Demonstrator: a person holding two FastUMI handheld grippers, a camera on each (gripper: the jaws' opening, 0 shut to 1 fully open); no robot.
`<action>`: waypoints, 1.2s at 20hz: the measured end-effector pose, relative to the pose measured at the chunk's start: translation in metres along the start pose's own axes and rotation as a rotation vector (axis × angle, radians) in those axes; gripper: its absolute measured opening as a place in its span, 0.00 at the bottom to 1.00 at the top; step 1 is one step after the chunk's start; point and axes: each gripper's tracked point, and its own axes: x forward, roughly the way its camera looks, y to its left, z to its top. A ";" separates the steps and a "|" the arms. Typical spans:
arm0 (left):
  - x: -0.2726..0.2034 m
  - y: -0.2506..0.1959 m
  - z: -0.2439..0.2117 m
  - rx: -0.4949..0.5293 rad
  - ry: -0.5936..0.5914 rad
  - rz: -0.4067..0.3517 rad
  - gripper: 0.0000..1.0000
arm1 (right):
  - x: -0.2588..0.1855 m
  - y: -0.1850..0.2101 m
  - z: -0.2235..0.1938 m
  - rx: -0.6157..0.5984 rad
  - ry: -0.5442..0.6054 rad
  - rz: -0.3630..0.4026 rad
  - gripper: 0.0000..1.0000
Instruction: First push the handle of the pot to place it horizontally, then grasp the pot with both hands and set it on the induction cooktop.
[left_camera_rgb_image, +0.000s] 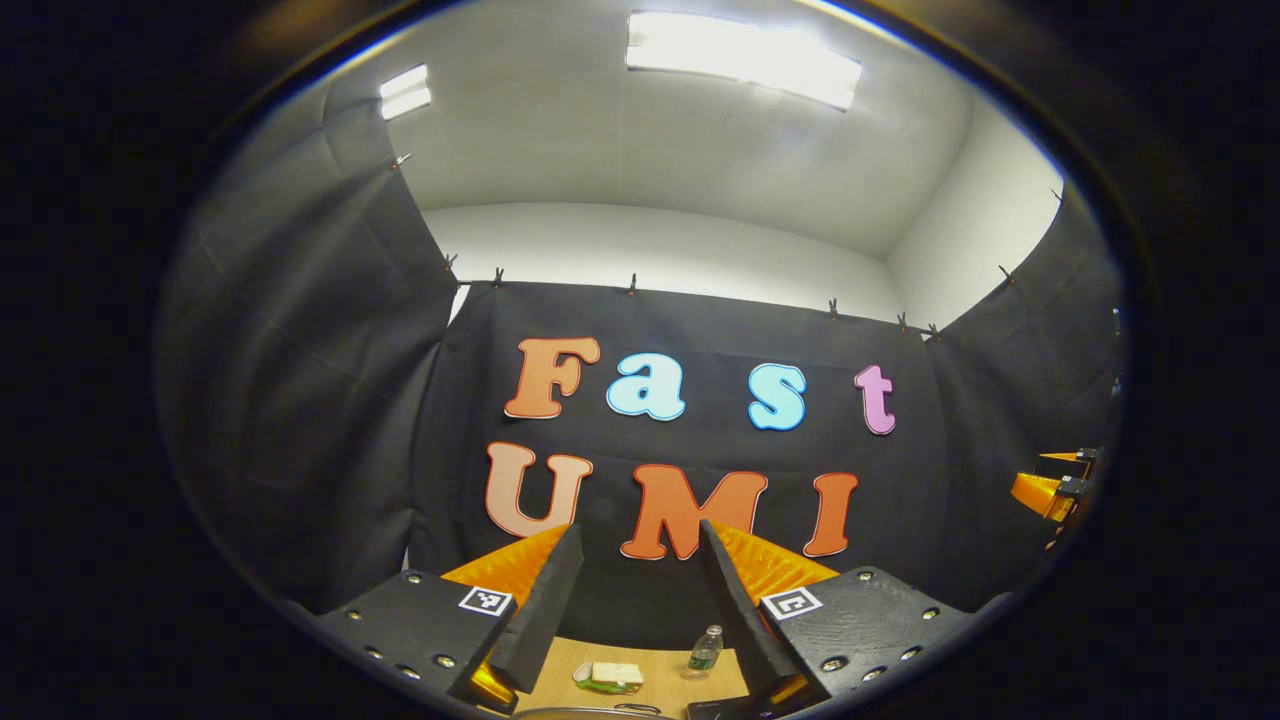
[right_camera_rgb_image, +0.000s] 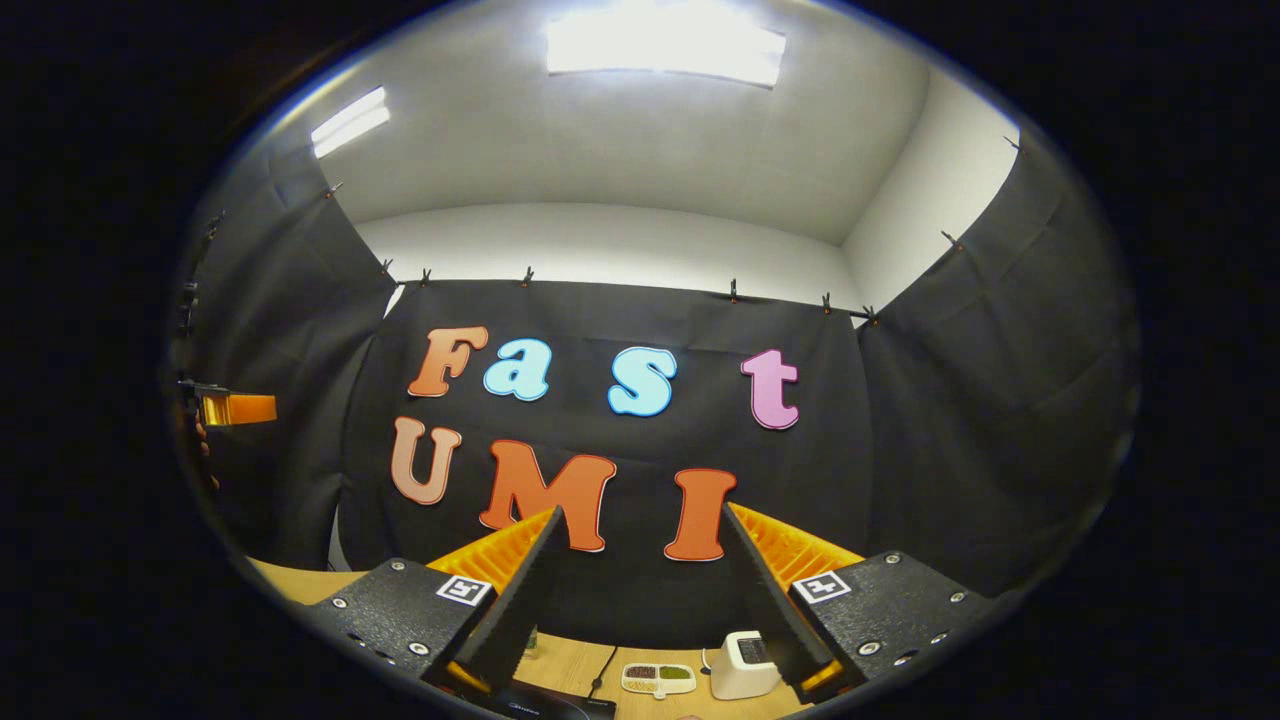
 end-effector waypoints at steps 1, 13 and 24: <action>0.000 0.003 0.002 -0.005 -0.015 0.009 0.75 | 0.000 0.000 0.001 0.000 -0.001 0.000 0.94; -0.004 0.002 -0.051 -0.048 0.076 -0.038 0.74 | -0.004 0.010 -0.024 0.024 0.029 0.045 0.94; -0.039 -0.021 -0.176 -0.014 0.473 -0.200 0.03 | -0.009 0.024 -0.058 -0.003 0.049 0.045 0.96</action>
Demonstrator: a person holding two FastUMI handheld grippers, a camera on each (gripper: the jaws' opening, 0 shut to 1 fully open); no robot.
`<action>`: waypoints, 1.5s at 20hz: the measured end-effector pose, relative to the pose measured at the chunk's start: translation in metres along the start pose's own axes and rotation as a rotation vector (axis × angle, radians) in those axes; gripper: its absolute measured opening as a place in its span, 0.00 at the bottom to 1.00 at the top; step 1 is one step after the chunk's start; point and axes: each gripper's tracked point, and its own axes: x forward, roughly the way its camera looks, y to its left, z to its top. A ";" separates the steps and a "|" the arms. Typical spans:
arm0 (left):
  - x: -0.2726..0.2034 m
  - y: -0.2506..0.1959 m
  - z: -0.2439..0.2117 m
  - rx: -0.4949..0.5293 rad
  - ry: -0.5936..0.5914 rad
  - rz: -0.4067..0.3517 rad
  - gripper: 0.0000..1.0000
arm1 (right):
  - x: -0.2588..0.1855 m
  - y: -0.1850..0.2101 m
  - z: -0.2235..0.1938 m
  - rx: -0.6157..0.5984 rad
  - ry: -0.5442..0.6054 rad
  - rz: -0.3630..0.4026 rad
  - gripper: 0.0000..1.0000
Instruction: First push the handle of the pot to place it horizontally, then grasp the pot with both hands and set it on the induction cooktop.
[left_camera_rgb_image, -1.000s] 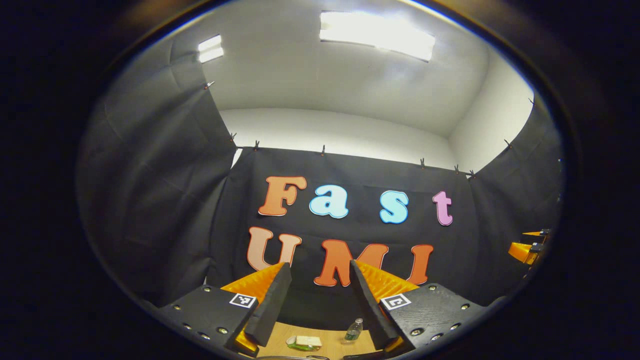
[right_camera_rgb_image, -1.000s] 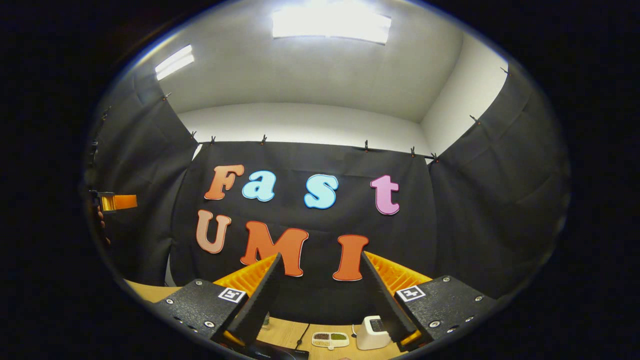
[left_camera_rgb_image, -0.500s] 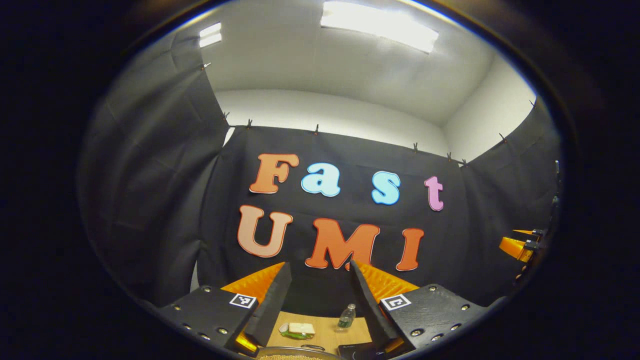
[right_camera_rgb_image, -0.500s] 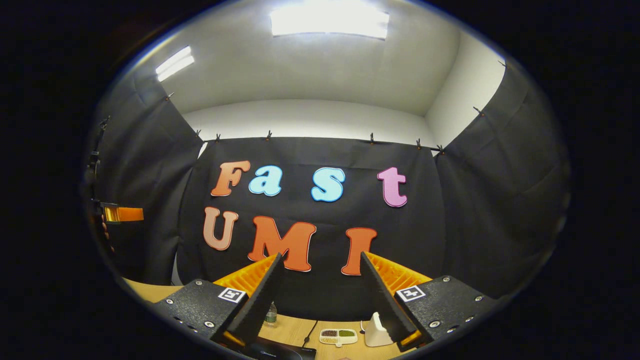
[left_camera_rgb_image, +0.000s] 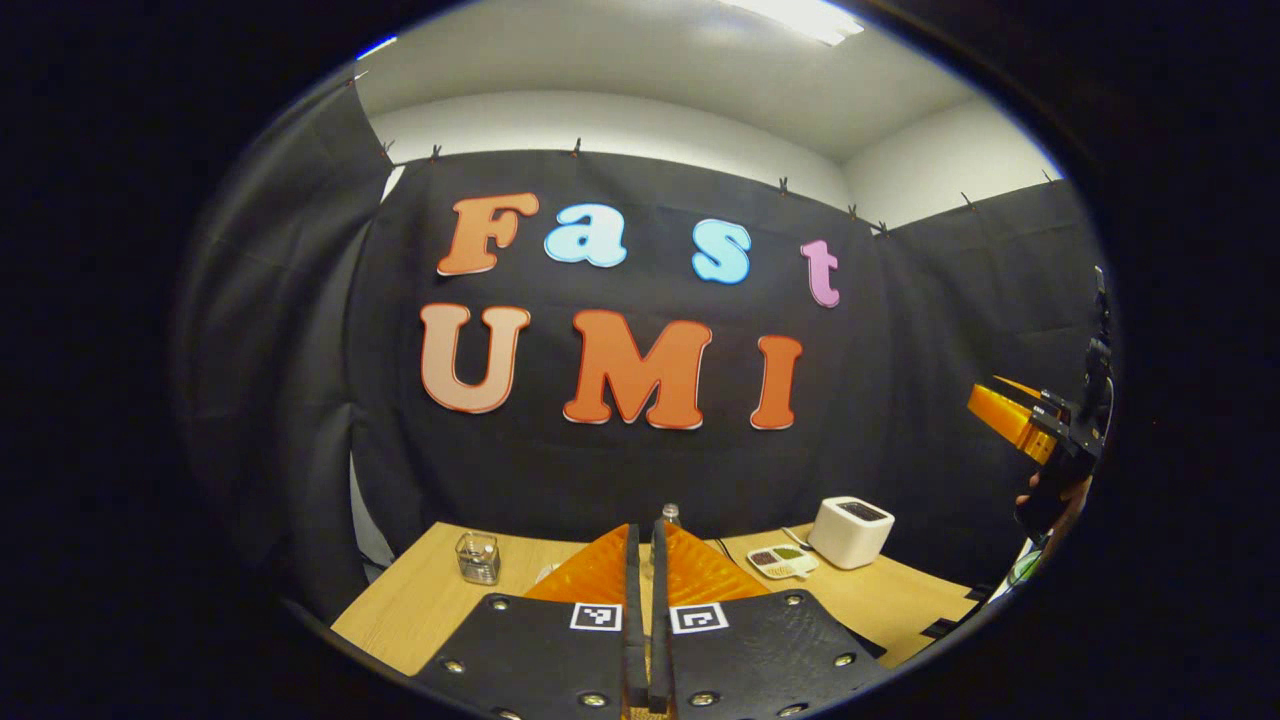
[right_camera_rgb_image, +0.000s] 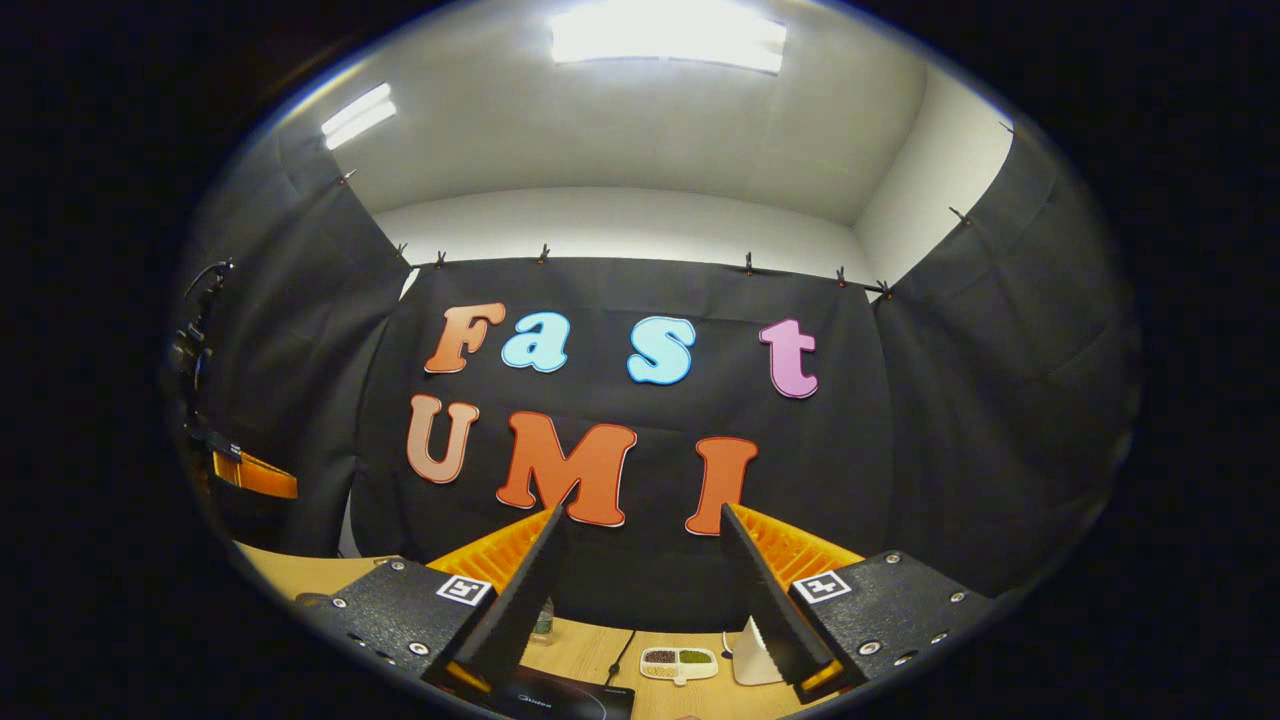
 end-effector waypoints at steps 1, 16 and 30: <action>0.000 0.001 -0.015 -0.007 0.046 -0.007 0.02 | 0.000 0.002 -0.003 -0.006 -0.001 0.001 0.94; -0.056 0.007 -0.222 -0.097 0.682 -0.056 0.03 | -0.013 0.038 -0.065 -0.027 0.048 0.037 0.94; -0.112 0.008 -0.319 -0.201 0.938 -0.103 0.02 | -0.031 0.044 -0.098 -0.043 0.099 0.012 0.94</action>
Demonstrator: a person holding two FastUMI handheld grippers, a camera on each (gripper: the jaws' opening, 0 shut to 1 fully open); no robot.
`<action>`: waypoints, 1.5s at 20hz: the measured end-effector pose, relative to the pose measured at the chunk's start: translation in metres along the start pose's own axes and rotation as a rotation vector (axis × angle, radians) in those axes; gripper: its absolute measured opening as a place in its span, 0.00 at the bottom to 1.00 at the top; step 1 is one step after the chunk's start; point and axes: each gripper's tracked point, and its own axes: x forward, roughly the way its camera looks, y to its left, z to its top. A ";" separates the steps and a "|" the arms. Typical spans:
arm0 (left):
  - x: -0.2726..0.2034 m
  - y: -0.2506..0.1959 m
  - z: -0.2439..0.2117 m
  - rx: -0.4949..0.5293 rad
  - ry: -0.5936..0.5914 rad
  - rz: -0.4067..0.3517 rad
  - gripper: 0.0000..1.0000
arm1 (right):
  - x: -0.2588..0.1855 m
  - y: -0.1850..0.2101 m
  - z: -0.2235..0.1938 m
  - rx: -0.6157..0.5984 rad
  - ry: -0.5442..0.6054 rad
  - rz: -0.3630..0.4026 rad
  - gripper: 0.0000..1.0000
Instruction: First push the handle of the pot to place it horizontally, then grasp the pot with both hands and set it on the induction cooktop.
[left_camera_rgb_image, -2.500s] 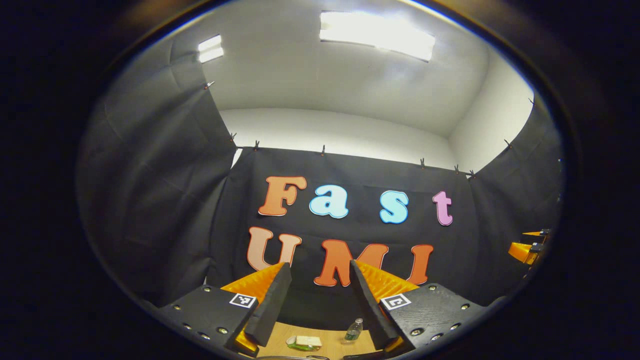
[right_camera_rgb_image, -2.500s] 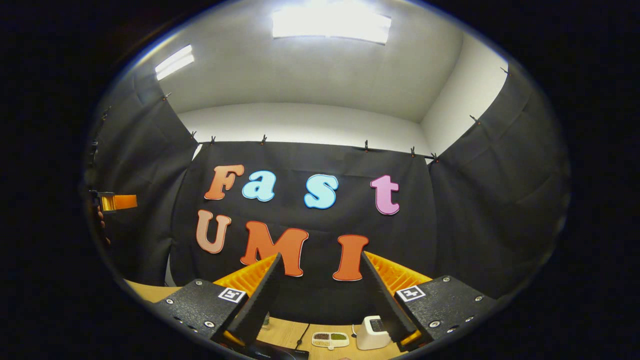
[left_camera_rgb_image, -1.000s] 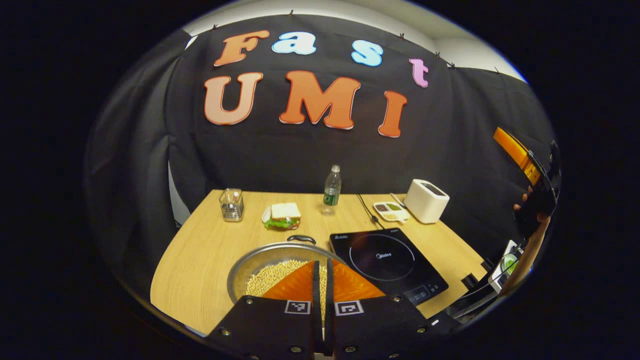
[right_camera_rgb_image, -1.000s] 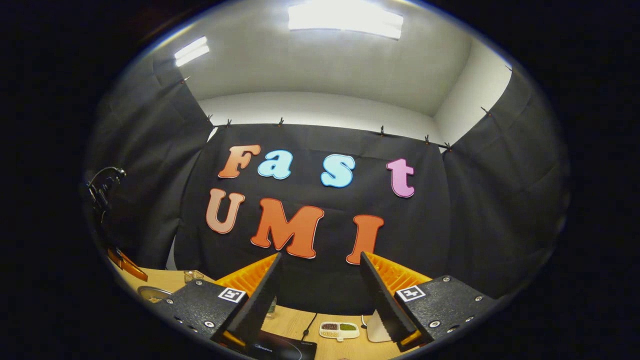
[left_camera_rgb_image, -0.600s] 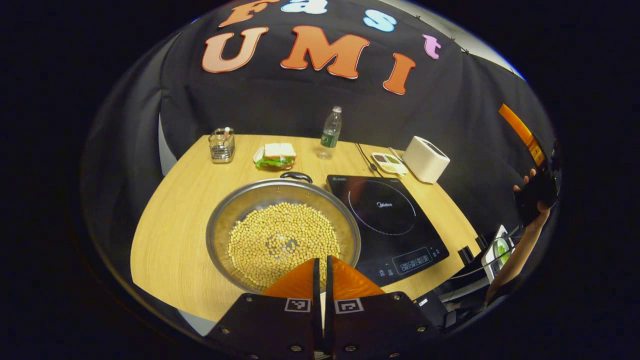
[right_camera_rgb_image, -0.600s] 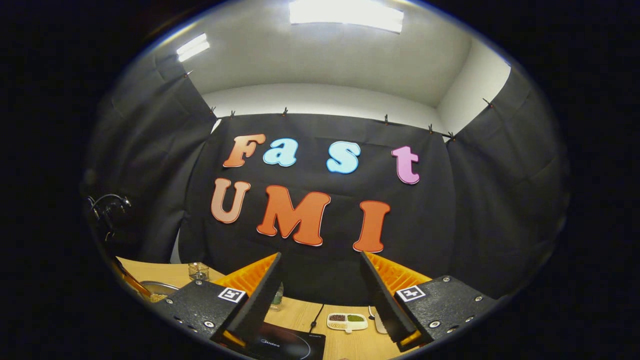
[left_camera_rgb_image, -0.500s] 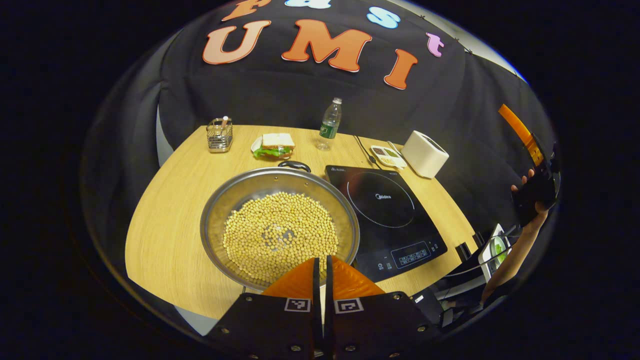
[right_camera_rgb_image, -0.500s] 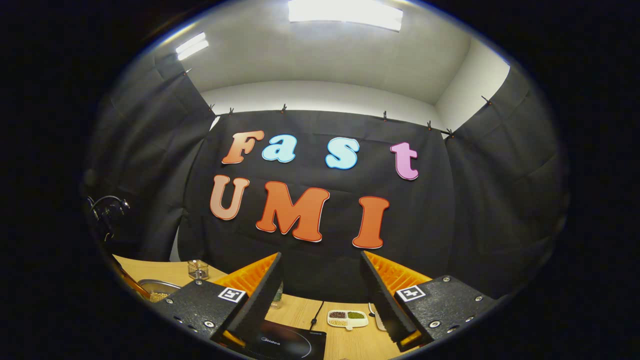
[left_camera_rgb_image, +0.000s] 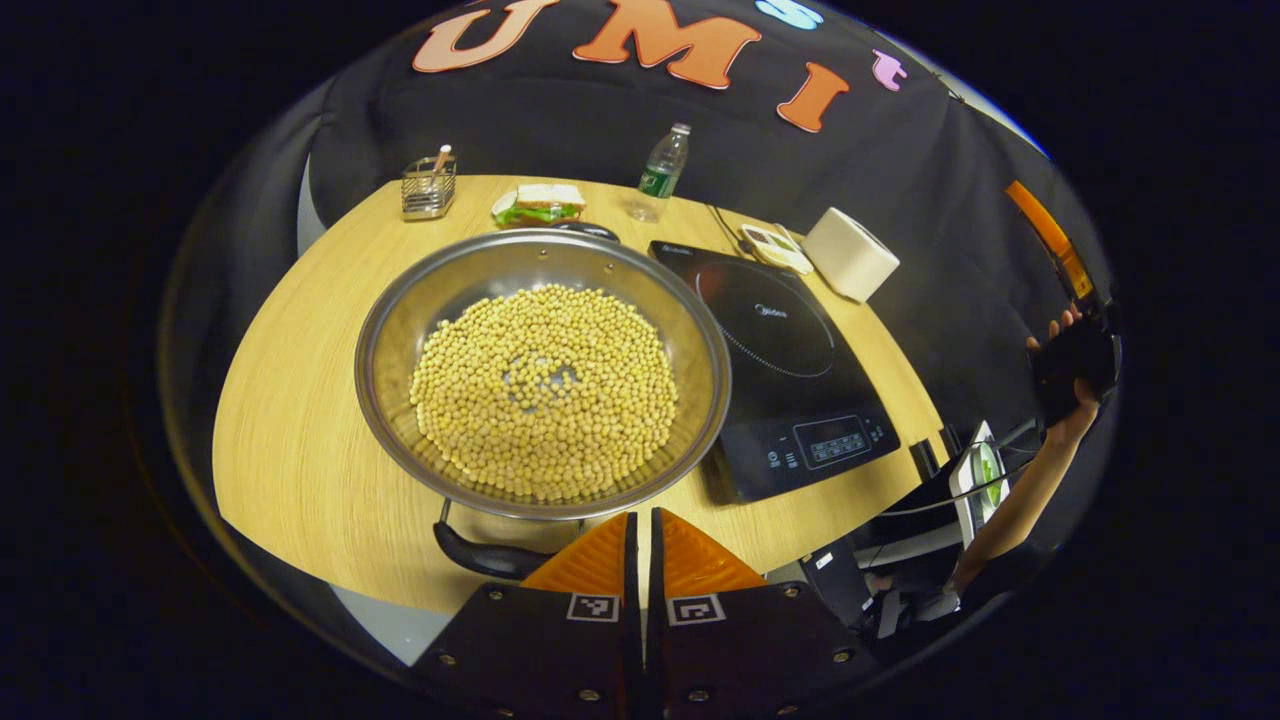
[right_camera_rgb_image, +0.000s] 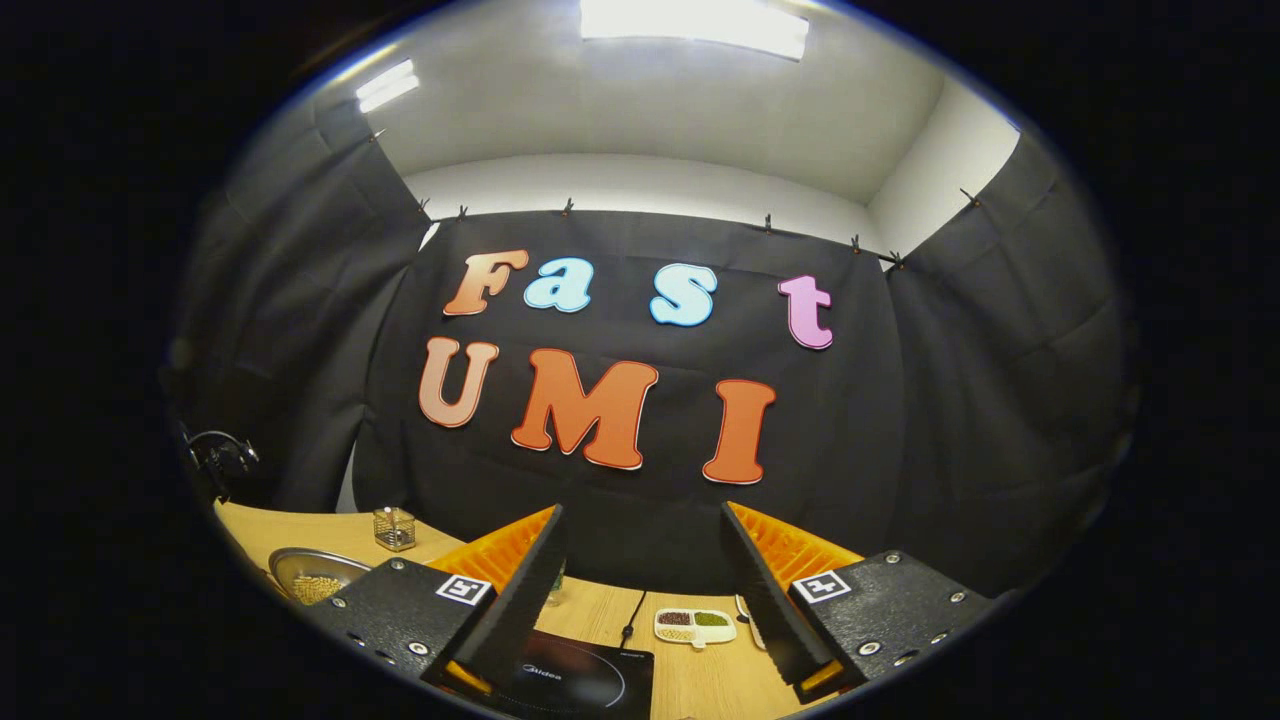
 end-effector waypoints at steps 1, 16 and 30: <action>0.002 0.003 -0.005 -0.017 0.013 -0.003 0.02 | 0.000 0.000 -0.002 -0.003 0.005 -0.001 0.94; -0.005 0.075 0.001 -0.122 0.058 0.115 0.02 | 0.006 0.025 -0.047 0.038 0.148 0.040 0.94; -0.023 0.174 0.022 -0.171 0.017 0.366 0.02 | 0.012 0.071 -0.089 0.040 0.236 0.147 0.94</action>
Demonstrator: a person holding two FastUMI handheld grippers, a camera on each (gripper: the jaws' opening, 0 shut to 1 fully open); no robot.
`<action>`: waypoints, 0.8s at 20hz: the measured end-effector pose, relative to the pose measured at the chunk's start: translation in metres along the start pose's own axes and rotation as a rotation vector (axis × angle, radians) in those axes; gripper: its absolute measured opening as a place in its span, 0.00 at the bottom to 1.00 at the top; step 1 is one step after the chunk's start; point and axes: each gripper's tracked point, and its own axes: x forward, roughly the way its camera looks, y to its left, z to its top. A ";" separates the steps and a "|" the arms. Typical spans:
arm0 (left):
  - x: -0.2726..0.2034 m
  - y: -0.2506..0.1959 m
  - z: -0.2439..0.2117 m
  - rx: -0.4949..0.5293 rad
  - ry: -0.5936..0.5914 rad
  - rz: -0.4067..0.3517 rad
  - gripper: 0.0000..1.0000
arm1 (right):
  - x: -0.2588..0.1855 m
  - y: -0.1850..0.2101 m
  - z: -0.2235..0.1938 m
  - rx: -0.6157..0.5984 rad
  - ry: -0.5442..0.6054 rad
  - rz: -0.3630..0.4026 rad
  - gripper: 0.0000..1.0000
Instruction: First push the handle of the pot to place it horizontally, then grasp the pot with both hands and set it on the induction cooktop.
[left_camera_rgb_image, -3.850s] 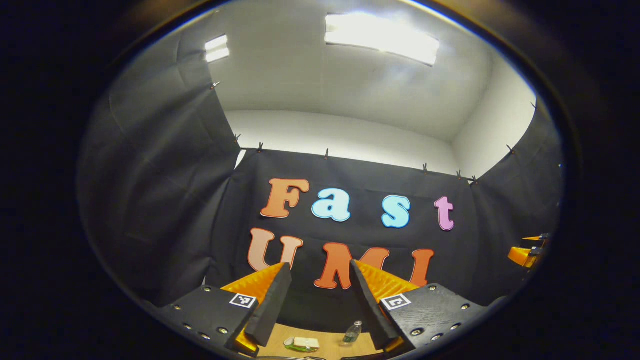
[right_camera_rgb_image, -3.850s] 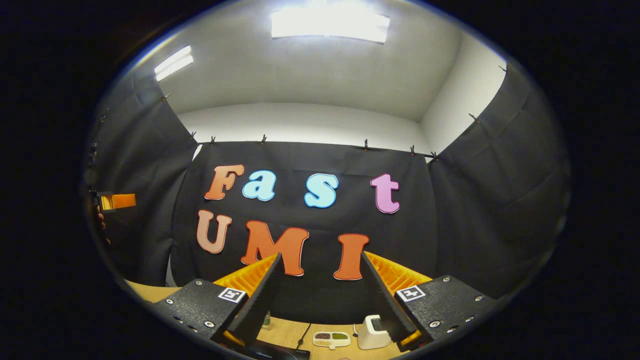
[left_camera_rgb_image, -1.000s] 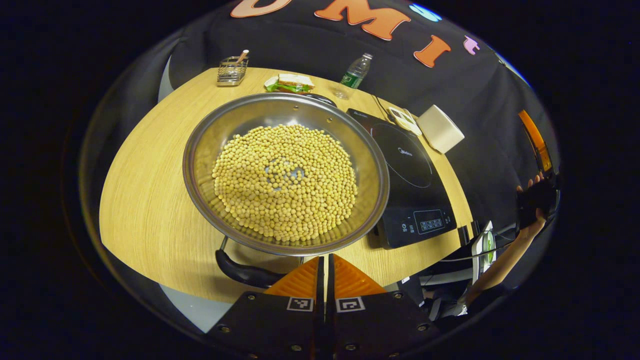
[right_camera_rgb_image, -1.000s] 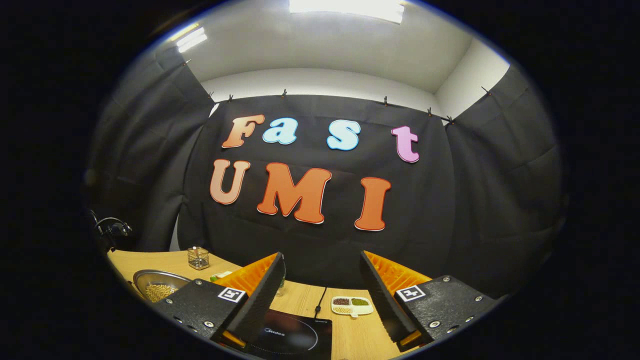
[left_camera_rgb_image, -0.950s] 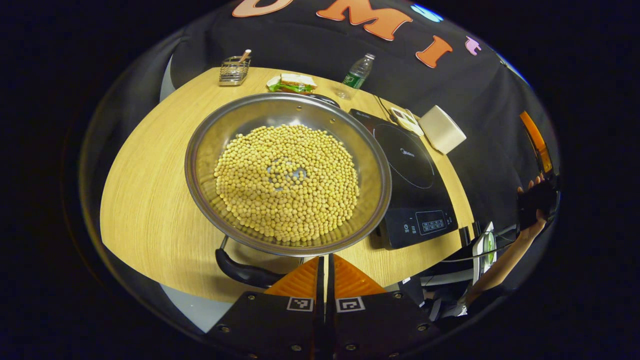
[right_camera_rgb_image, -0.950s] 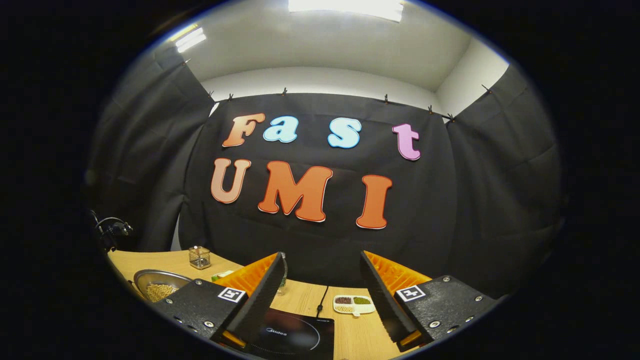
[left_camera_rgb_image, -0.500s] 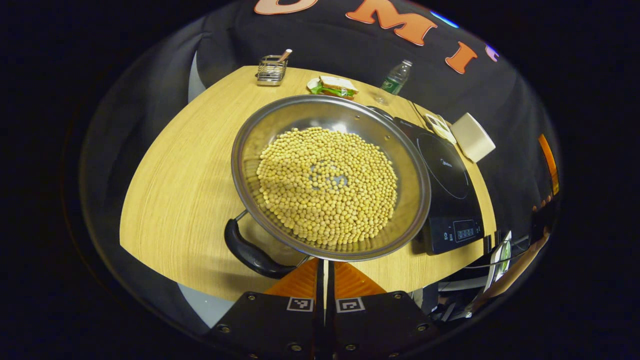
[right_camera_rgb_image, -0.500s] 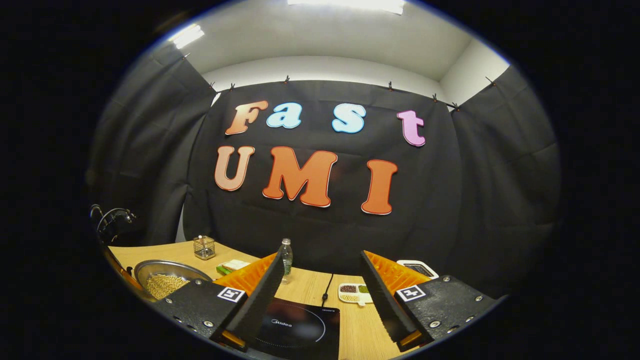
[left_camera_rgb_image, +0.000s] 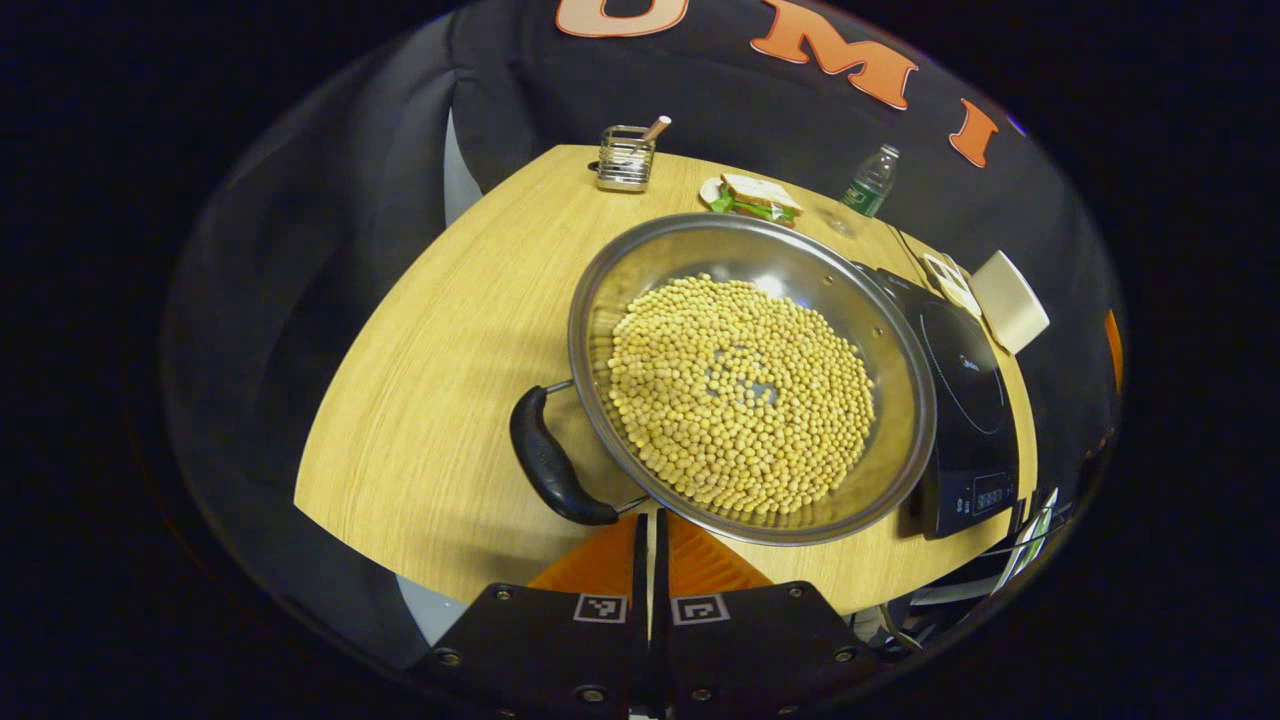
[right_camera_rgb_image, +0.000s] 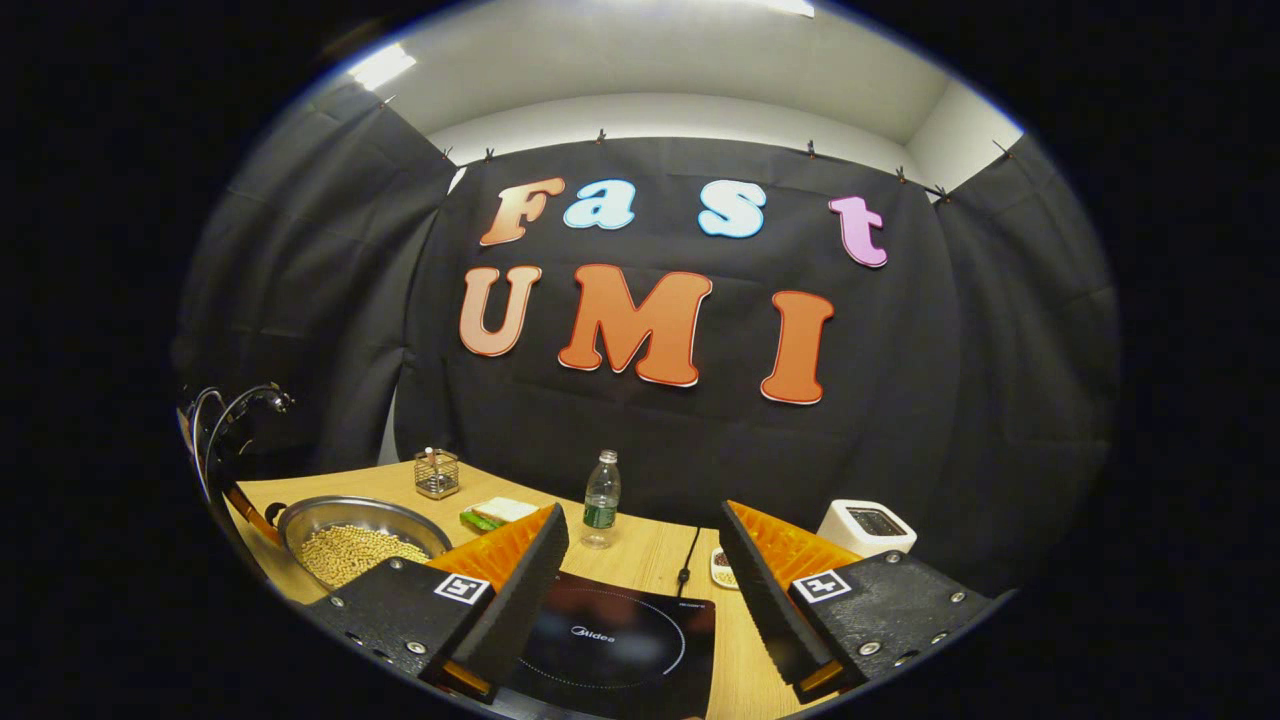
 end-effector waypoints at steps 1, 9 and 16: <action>0.002 0.004 0.003 0.001 -0.003 0.013 0.02 | 0.001 0.003 -0.004 0.003 0.011 0.006 0.94; 0.027 0.028 0.025 0.039 -0.022 0.091 0.02 | 0.010 0.039 -0.030 0.052 0.099 0.066 0.95; 0.040 0.054 0.054 0.085 -0.098 0.166 0.01 | 0.020 0.091 -0.064 0.152 0.228 0.160 0.95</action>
